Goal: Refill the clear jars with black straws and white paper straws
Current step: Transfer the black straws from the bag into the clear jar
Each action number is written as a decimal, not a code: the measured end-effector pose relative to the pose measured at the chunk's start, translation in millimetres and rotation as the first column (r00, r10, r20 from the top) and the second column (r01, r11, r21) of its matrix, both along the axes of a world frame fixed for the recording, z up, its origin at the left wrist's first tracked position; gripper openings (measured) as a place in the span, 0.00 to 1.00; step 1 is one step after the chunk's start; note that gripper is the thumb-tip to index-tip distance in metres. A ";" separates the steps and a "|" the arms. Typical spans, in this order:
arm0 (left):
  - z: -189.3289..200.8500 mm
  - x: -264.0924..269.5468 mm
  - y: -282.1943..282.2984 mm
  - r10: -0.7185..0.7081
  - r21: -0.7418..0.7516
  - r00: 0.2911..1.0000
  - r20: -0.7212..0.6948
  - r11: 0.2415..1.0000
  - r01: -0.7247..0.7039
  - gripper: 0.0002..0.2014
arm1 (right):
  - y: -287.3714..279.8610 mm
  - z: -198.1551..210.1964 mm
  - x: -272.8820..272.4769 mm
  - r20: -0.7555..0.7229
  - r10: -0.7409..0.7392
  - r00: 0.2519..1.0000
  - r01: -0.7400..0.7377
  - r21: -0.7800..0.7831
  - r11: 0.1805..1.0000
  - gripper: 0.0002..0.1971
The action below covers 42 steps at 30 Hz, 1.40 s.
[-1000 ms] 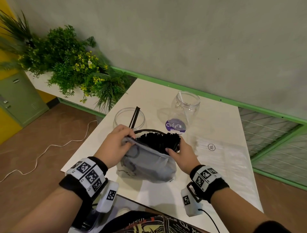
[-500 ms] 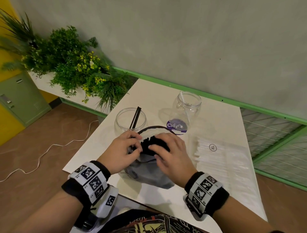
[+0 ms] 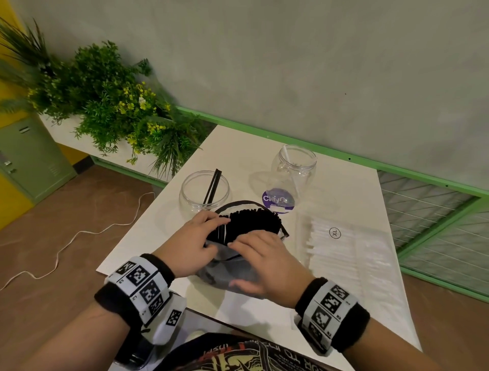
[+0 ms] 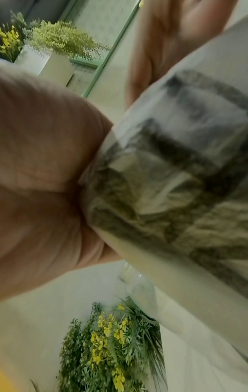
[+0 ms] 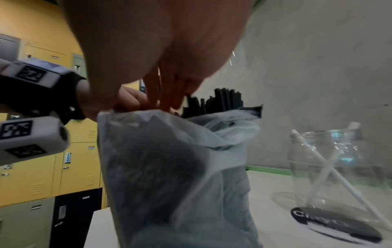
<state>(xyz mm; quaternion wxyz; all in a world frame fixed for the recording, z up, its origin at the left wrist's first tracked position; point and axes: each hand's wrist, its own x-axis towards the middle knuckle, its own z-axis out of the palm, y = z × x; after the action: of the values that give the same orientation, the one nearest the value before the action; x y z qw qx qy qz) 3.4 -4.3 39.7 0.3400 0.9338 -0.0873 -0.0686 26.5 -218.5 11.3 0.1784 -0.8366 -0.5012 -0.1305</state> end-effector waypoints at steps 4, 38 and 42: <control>3.4 3.3 2.1 -0.004 0.009 0.999 -0.039 1.000 0.004 0.37 | -4.6 -4.3 2.9 0.047 -0.078 0.996 0.089 -0.315 0.945 0.51; -11.8 4.8 2.1 -0.012 0.131 0.996 0.090 0.991 0.000 0.36 | -34.5 -18.6 33.9 0.037 -0.092 0.995 0.099 -0.403 0.910 0.42; -12.9 -1.3 -3.2 0.019 0.035 0.990 0.143 0.999 -0.025 0.33 | -31.5 -23.9 38.5 0.117 -0.077 0.990 0.106 -0.267 0.958 0.26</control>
<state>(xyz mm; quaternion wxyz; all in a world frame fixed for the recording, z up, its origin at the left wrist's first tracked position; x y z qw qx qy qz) 2.1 -7.5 26.8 0.3163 0.9434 -0.0997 0.0004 65.0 -250.0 -12.6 0.0285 -0.8675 -0.4838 -0.1122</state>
